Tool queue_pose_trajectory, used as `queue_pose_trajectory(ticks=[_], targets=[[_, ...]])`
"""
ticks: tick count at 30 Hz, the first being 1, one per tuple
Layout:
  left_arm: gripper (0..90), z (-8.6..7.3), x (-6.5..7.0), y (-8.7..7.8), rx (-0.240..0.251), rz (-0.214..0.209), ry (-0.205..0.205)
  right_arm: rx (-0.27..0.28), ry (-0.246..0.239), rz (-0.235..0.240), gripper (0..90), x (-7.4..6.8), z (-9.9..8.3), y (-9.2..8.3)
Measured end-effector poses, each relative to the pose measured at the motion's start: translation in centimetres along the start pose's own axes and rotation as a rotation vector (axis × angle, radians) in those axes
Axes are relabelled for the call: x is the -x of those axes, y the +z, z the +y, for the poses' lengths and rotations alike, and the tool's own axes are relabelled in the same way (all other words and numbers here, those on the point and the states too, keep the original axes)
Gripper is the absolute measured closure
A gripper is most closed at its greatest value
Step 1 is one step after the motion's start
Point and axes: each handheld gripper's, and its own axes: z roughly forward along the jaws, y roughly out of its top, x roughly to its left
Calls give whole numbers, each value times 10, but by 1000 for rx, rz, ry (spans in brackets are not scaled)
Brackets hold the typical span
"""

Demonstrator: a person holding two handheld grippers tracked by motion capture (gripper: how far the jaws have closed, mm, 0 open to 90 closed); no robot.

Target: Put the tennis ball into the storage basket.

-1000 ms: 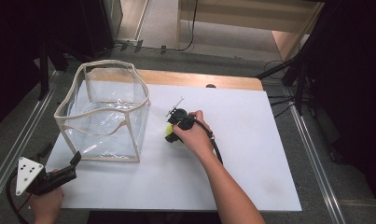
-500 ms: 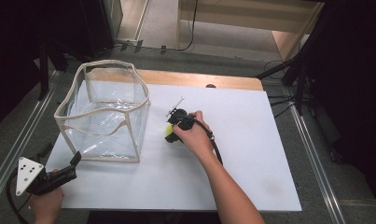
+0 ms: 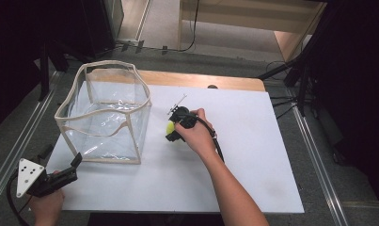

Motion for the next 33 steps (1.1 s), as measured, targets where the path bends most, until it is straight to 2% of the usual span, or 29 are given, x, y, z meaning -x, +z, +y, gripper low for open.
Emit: queue_pose_trajectory(ticks=[13, 17, 27, 33], targets=[[69, 0, 0, 0, 4, -3, -5, 5, -39, 21, 239, -4, 14, -15], [69, 0, 0, 0, 4, -3, -5, 5, -35, 26, 238, -6, 16, -20], [69, 0, -1, 0, 1, -3, -7, 19, -74, 38, 238, -7, 28, -33], [69, 0, -1, 0, 3, -3, -9, 21, -78, 54, 239, -9, 34, -41]])
